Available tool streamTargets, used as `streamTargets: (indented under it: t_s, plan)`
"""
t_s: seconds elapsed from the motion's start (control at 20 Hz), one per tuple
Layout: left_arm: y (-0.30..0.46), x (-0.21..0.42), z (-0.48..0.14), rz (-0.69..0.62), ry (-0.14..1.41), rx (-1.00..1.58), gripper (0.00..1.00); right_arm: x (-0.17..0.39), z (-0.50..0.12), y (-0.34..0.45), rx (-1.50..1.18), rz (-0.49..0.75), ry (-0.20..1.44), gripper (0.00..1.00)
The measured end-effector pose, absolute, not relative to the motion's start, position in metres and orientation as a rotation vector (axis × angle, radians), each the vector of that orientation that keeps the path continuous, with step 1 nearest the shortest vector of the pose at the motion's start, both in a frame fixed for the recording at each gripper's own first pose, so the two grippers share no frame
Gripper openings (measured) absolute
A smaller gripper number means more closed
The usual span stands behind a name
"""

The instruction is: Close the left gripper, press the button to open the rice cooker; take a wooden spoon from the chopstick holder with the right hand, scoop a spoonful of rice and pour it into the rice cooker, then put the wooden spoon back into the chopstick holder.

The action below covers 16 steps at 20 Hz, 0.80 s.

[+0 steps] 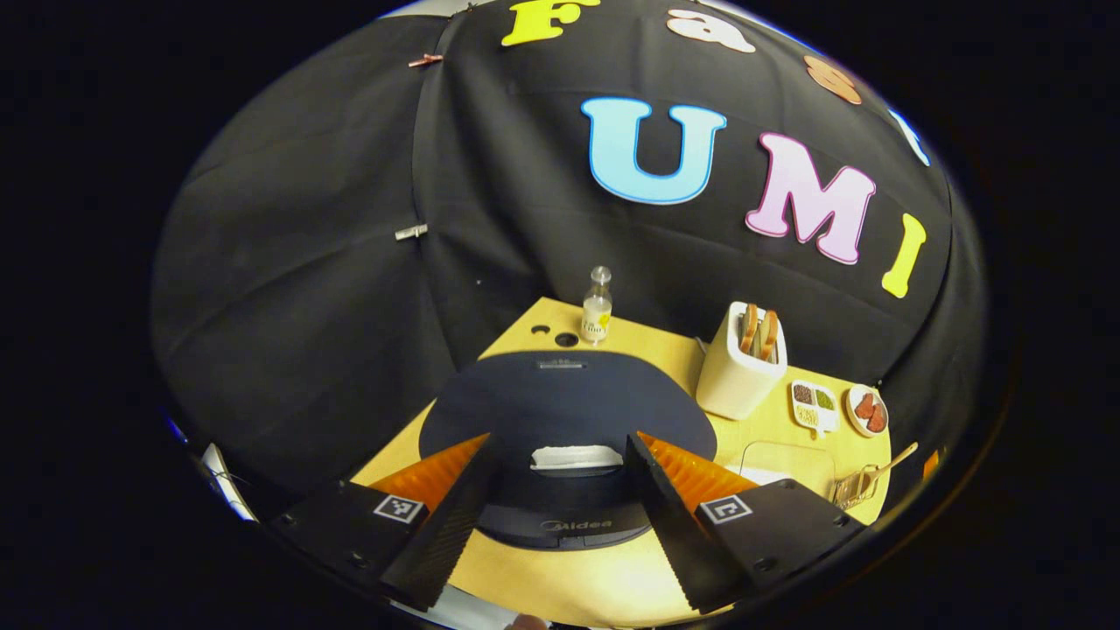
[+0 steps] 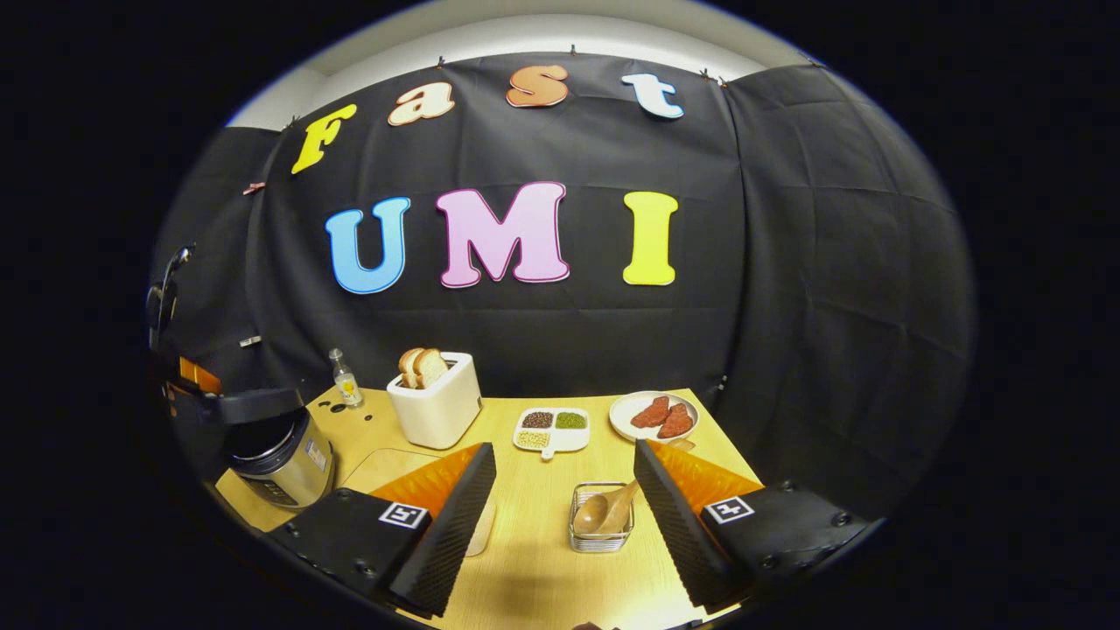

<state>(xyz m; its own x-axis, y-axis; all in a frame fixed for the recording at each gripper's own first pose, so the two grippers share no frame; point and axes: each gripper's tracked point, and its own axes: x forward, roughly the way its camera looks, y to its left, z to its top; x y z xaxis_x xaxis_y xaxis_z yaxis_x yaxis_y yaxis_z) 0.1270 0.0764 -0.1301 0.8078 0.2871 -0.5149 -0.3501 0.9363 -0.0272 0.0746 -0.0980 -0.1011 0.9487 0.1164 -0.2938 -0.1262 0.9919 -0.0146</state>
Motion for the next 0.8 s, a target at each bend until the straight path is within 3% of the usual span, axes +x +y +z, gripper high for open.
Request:
streamTargets:
  t_s: [0.5, 0.8]
  plan:
    - [0.073, 0.121, -0.189, 0.338, 0.536, -0.061, 0.99, 0.067, -0.12, -0.09, -0.035, 0.134, 0.346, 0.99]
    - [0.073, 0.12, -0.191, 0.343, 0.473, -0.035, 1.0, 0.068, -0.131, -0.086, -0.041, 0.154, 0.373, 0.99]
